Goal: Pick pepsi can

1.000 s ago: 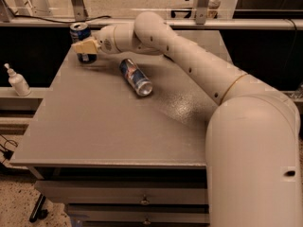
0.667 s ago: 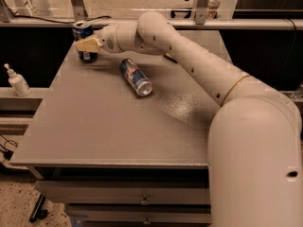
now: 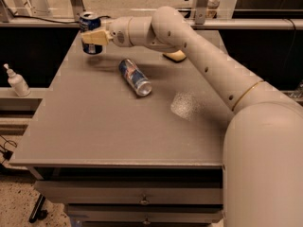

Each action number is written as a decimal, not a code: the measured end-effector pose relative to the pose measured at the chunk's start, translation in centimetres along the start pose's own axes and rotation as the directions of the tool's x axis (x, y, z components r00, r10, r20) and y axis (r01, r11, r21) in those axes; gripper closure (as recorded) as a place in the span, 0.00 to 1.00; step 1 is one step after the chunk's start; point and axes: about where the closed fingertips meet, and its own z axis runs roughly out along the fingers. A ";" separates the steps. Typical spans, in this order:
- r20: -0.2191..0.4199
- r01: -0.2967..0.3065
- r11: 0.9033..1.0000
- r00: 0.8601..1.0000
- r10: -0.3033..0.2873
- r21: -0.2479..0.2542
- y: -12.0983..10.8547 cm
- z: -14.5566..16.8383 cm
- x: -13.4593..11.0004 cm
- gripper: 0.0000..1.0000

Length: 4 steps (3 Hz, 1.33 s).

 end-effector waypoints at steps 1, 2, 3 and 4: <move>0.075 0.008 0.996 0.997 -0.002 -0.084 0.5 -2.3 -2.0 1.00; 0.153 0.022 0.971 0.988 0.015 -0.239 3.2 -6.3 -3.7 1.00; 0.141 0.058 0.941 0.990 -0.011 -0.334 6.2 -10.9 -4.8 1.00; 0.093 0.111 0.913 0.992 -0.081 -0.392 8.9 -14.3 -6.3 1.00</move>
Offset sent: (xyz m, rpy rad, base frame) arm -0.1016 -0.0940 0.0757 0.2784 -0.0259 0.4439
